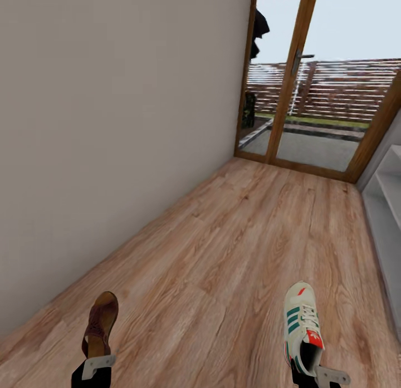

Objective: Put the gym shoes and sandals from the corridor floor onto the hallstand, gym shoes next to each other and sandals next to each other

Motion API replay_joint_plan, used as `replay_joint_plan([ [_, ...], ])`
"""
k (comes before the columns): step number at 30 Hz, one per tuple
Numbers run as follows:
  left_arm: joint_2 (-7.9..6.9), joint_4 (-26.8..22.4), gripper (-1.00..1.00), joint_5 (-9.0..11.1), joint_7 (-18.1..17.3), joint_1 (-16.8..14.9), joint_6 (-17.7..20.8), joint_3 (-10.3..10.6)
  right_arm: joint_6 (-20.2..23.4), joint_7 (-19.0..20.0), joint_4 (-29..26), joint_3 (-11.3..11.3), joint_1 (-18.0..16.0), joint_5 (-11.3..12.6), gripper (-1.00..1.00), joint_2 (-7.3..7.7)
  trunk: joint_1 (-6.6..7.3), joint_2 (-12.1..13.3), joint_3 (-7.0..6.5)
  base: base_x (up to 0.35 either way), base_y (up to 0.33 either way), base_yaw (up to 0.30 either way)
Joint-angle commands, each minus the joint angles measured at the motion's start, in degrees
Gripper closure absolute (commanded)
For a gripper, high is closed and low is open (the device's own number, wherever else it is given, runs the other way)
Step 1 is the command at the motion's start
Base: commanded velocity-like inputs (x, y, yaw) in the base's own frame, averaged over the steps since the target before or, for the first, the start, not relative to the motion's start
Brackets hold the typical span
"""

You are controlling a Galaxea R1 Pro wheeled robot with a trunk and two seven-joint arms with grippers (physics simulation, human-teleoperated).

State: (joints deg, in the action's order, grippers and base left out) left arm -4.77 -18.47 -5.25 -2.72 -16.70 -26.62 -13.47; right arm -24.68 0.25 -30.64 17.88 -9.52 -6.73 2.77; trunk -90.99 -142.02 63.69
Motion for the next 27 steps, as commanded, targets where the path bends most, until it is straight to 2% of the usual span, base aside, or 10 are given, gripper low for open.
replay_joint_plan([
  [1, 0.03, 0.01, 1.00, -0.64, -0.27, -0.02, -0.18, -0.51, -0.20, 0.10, 0.05, 0.31, -0.06, -0.57, 1.00, -0.04, -0.02, -0.01, 0.04, 0.338, 0.000, -0.266],
  [27, 0.03, 0.07, 1.00, -0.58, -0.30, -0.05, -0.18, -0.51, -0.20, 0.10, 0.05, 0.31, -0.06, -0.57, 1.00, -0.04, -0.02, -0.01, 0.04, 0.338, 0.000, -0.266],
])
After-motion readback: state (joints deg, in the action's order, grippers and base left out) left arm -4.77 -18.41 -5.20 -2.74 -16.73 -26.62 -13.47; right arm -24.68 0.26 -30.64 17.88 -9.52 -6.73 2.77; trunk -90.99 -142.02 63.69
